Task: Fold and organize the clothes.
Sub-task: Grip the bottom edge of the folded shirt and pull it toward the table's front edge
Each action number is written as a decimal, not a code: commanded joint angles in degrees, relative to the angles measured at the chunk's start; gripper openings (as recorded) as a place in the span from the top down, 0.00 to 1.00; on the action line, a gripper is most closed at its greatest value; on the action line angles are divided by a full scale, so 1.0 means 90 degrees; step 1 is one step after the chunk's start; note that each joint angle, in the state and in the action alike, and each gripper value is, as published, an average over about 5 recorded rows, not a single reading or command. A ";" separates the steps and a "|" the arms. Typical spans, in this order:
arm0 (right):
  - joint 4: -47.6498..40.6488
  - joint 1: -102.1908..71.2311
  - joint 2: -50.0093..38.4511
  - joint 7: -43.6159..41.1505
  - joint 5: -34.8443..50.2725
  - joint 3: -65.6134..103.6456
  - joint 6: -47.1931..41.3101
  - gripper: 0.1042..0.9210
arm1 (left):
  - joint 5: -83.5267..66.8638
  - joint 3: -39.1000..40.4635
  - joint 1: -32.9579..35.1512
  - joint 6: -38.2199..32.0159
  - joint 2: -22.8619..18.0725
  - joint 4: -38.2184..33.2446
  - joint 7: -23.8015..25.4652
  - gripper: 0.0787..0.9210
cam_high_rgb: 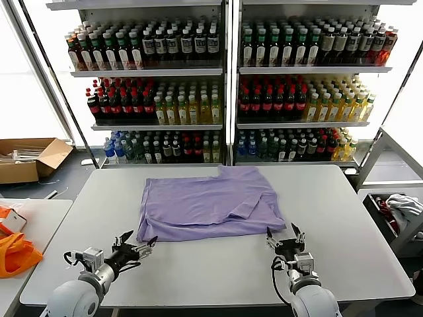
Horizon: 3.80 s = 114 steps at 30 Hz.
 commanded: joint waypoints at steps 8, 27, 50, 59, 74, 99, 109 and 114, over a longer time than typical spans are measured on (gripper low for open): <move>-0.0200 0.0339 -0.0010 0.0188 0.0300 -0.0069 -0.0426 0.66 | -0.0183 0.0048 -0.0110 0.0097 -0.0078 0.0101 -0.0055 0.12; 0.0176 -0.0114 -0.0085 -0.0070 0.0543 0.0001 -0.0299 1.00 | -0.0941 0.0005 -0.0161 0.0272 -0.0111 0.0247 -0.0230 0.73; 0.1649 -0.1732 -0.0322 -0.0249 0.0797 0.0297 -0.0364 1.00 | -0.0863 -0.0525 0.0697 0.0299 -0.0027 -0.0506 -0.0297 0.99; 0.2027 -0.2224 -0.0349 -0.0288 0.0789 0.0593 -0.0415 1.00 | -0.0777 -0.0874 0.1323 0.0339 -0.0074 -0.1138 -0.0345 0.99; 0.1919 -0.2118 -0.0420 -0.0286 0.0765 0.0560 -0.0402 1.00 | -0.0107 -0.0579 0.0529 0.0040 0.0167 -0.0258 -0.0109 0.77; 0.1970 -0.2095 -0.0324 -0.0268 0.0651 0.0507 -0.0402 1.00 | -0.0771 -0.0025 -0.0371 0.0074 0.0081 0.0677 0.0193 0.59; 0.1956 -0.2192 -0.0402 -0.0583 0.0660 0.0543 -0.0227 1.00 | -0.0764 -0.0140 -0.0101 0.0078 0.0119 0.0484 0.0261 0.92; 0.2047 -0.2397 -0.0531 -0.0860 0.0671 0.0577 -0.0125 1.00 | -0.0759 -0.0355 0.0326 0.0111 0.0157 0.0106 0.0233 0.99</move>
